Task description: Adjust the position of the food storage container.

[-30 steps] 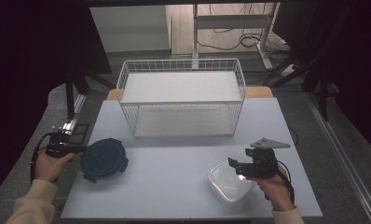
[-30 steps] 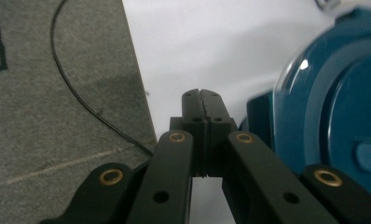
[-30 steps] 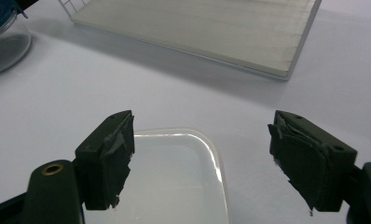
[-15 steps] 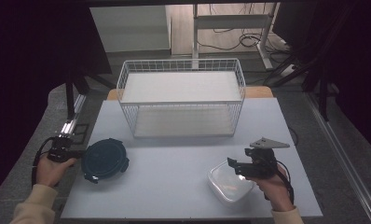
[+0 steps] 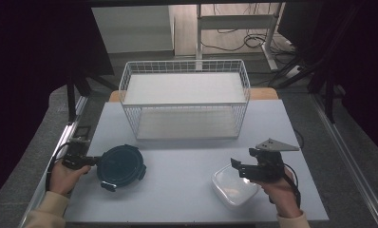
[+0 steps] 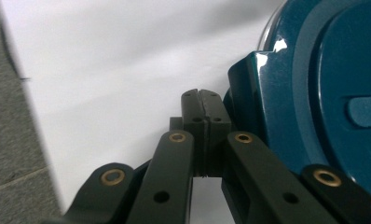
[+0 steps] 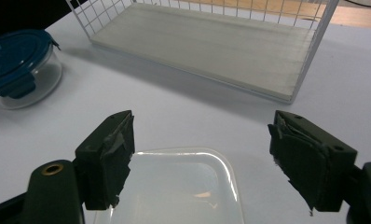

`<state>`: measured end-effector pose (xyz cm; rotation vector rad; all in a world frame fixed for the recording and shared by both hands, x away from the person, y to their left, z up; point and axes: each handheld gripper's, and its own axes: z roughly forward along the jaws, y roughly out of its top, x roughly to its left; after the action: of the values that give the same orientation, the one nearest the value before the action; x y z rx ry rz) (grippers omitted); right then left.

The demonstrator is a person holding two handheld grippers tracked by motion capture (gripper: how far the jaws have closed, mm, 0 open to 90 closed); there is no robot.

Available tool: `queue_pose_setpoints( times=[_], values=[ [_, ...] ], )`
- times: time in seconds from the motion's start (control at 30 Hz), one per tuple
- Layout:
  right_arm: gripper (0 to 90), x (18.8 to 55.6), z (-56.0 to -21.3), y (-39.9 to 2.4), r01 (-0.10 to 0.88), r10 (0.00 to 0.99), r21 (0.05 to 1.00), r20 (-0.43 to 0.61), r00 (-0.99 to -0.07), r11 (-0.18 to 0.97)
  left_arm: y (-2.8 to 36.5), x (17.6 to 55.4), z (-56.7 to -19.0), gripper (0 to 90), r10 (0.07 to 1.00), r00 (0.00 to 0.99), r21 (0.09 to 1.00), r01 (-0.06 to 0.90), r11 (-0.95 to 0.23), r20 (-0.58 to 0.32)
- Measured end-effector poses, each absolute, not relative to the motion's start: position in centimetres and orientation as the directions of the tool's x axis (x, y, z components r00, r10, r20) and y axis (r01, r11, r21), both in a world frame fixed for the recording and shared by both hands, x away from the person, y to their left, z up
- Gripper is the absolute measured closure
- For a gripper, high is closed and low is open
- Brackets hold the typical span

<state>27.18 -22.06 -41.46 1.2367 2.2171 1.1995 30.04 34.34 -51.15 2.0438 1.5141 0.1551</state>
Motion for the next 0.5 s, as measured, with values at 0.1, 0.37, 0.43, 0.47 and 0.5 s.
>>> queue_pose_setpoints(
  times=[0.1, 0.37, 0.43, 0.47, 0.5],
  values=[
    [21.6, 27.1, -41.3, -22.0, 0.531, 0.814, 0.803, 0.104, -0.571, 0.27, 33.4, 29.7, -51.2, 90.0, 0.897, 0.363, 0.514, 0.836, -0.194, -0.253],
    [21.5, 26.8, -40.9, -21.6, 0.521, 0.808, 0.809, 0.104, -0.58, 0.271, 31.2, 28.9, -51.2, 90.0, 0.875, 0.4, 0.518, 0.827, -0.217, -0.272],
    [21.6, 26.7, -40.8, -21.5, 0.519, 0.806, 0.811, 0.103, -0.582, 0.271, 30.1, 28.6, -51.2, 90.0, 0.871, 0.407, 0.519, 0.825, -0.221, -0.276],
    [21.5, 26.6, -40.8, -21.5, 0.517, 0.805, 0.812, 0.104, -0.585, 0.271, 29.9, 28.6, -51.2, 90.0, 0.869, 0.411, 0.52, 0.824, -0.224, -0.276],
    [21.5, 26.6, -40.8, -21.5, 0.517, 0.804, 0.812, 0.105, -0.586, 0.271, 29.5, 28.5, -51.2, 90.0, 0.866, 0.414, 0.52, 0.824, -0.226, -0.28]
  ],
)
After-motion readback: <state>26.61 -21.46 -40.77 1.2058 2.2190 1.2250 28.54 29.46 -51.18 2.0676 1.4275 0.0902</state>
